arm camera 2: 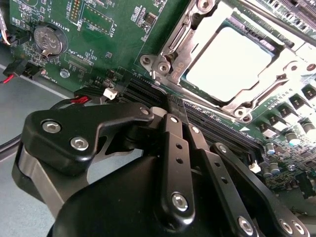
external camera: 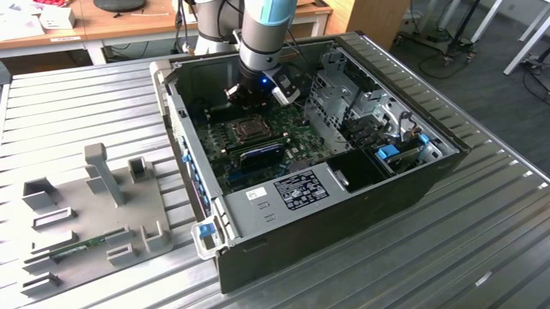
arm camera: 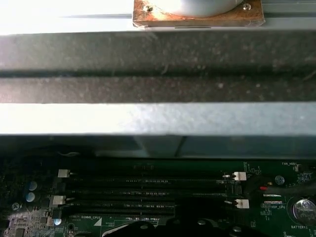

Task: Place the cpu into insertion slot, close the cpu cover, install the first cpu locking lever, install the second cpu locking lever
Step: 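Install the first cpu locking lever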

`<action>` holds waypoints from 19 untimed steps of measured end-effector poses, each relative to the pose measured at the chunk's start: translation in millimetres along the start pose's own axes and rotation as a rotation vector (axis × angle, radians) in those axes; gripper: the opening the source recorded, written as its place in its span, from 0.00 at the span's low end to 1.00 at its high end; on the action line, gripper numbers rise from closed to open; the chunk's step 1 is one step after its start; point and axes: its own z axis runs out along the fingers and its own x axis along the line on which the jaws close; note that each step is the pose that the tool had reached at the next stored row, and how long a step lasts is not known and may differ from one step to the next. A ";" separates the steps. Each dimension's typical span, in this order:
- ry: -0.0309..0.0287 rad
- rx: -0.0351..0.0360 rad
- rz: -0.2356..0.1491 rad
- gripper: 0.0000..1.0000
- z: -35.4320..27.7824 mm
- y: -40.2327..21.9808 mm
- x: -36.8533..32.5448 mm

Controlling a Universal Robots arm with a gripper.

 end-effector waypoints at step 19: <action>-0.0002 0.0076 0.000 0.10 -4.9 1.3 -0.2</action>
